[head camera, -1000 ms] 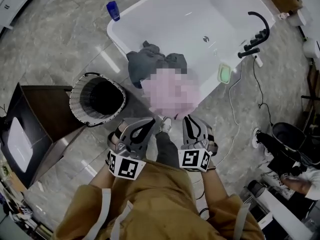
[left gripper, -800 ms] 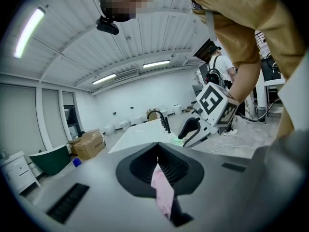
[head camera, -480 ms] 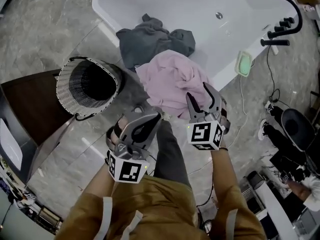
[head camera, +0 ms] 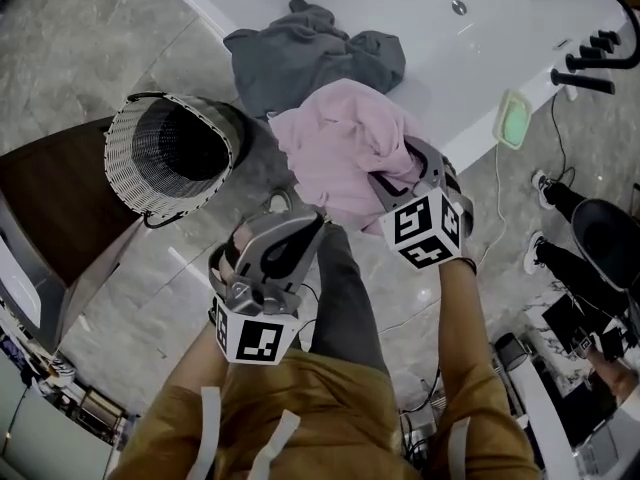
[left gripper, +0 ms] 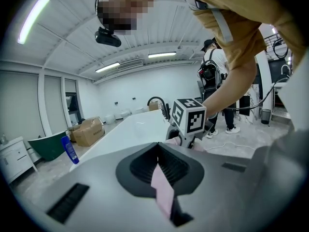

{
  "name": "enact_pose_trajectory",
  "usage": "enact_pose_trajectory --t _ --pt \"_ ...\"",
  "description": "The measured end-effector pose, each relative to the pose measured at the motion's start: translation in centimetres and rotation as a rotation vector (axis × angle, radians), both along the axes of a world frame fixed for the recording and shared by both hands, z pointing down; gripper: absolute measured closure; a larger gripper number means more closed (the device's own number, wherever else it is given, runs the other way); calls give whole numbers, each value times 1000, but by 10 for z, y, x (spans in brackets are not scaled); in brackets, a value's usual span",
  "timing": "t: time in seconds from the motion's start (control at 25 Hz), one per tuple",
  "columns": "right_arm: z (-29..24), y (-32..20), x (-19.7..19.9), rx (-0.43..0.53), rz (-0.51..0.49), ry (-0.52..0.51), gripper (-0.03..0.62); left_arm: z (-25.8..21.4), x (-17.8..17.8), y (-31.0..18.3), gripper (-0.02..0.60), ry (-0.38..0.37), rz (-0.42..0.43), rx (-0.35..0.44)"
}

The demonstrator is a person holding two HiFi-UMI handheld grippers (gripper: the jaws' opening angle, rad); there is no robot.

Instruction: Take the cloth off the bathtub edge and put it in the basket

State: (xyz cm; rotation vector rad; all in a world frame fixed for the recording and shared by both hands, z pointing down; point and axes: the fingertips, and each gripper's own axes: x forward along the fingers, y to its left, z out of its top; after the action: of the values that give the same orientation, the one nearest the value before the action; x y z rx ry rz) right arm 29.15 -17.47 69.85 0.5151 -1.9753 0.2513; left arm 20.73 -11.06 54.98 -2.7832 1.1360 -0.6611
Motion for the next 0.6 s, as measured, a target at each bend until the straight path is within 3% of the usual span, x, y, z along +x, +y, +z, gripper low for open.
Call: enact_pose_trajectory --t 0.04,0.12,0.32,0.6 --pt "1 3 -4 6 -22 -5 355 0 1 0 575 0 -1 -2" --pt "1 10 -12 34 -51 -18 474 0 5 0 575 0 0 -7" --pt "-26 14 -18 96 32 -134 516 -3 12 -7 575 4 0 -3" --pt "-125 27 -28 197 110 -274 519 -47 11 -19 575 -2 -4 52"
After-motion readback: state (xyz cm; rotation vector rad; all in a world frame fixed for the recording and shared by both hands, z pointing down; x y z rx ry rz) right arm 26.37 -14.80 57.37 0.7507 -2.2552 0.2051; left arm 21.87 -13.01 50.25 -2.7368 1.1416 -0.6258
